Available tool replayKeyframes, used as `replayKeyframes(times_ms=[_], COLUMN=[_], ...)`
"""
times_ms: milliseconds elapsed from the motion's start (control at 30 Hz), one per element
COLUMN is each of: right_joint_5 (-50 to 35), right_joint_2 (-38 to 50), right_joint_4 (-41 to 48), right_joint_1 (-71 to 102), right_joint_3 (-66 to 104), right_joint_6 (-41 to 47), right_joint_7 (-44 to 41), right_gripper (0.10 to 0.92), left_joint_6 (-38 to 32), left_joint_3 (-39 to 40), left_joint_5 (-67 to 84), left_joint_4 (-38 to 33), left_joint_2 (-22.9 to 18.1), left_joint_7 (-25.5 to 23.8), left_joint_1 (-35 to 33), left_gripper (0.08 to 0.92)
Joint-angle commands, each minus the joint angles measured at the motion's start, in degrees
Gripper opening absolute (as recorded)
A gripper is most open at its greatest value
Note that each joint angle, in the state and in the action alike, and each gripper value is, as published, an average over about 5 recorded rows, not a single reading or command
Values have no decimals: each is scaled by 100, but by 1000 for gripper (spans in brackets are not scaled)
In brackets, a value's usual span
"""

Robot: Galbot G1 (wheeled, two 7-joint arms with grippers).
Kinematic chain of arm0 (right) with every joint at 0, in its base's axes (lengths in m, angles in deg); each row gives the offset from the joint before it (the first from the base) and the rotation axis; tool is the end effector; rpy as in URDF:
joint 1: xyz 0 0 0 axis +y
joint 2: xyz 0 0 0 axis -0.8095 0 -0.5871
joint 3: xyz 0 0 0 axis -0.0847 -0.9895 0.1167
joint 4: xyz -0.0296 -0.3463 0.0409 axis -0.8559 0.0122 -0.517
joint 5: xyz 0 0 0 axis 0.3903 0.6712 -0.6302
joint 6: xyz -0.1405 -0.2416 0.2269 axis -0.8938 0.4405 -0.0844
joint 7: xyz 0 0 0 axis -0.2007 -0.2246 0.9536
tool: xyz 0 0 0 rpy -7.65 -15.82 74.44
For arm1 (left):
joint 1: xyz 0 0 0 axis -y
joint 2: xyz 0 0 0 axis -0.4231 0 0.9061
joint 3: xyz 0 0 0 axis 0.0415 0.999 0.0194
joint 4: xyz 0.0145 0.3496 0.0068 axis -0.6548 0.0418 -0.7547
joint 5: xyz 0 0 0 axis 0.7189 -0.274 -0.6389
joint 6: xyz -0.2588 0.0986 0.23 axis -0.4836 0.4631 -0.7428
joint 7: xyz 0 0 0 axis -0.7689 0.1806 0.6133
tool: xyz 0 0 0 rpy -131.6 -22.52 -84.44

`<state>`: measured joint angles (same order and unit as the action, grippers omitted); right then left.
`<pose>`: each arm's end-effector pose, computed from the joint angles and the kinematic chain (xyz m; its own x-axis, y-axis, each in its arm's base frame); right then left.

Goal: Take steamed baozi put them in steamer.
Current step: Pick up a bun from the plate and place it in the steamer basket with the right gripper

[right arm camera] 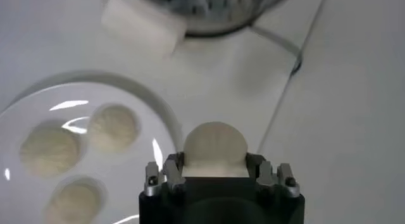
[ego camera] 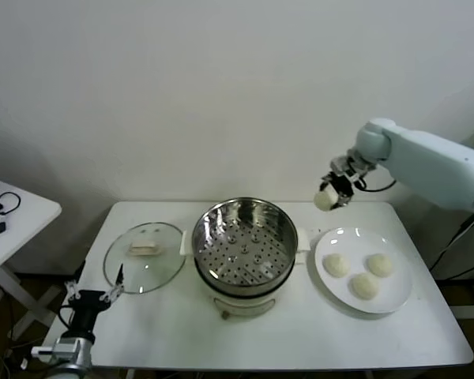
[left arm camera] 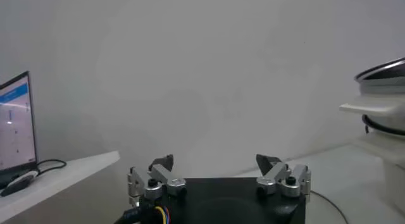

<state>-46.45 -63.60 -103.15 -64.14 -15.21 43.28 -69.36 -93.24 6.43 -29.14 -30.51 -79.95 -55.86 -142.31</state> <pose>0.6020 -0.0414 -0.0052 -0.2760 -0.2078 0.9384 -0.7211 -0.6007 -0.3451 0.1851 0.1364 -0.3622 -0.9952 -0.0936 0.0277 -0.0814 0.9523 0.2940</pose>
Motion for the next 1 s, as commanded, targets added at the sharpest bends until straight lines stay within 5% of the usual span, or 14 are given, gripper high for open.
replayKeyframes(times_ms=[33, 267, 1000], right_joint_5=[-13, 638, 1921], right_joint_2=[-664, -1318, -2026], right_joint_4=[-1719, -1000, 625], right_joint_1=[-1462, -720, 666], right_joint_3=[-666, -670, -361], right_joint_6=[-1404, -2215, -2492], right_joint_7=[325, 604, 685], right_gripper=[645, 645, 645], left_joint_6=[5, -44, -126], left_joint_3=[16, 16, -5], left_joint_5=[-29, -38, -25], left_joint_4=[1, 28, 156], left_joint_2=[-40, -42, -4], left_joint_7=[7, 40, 86], left_joint_1=[30, 0, 12], left_gripper=[823, 823, 823])
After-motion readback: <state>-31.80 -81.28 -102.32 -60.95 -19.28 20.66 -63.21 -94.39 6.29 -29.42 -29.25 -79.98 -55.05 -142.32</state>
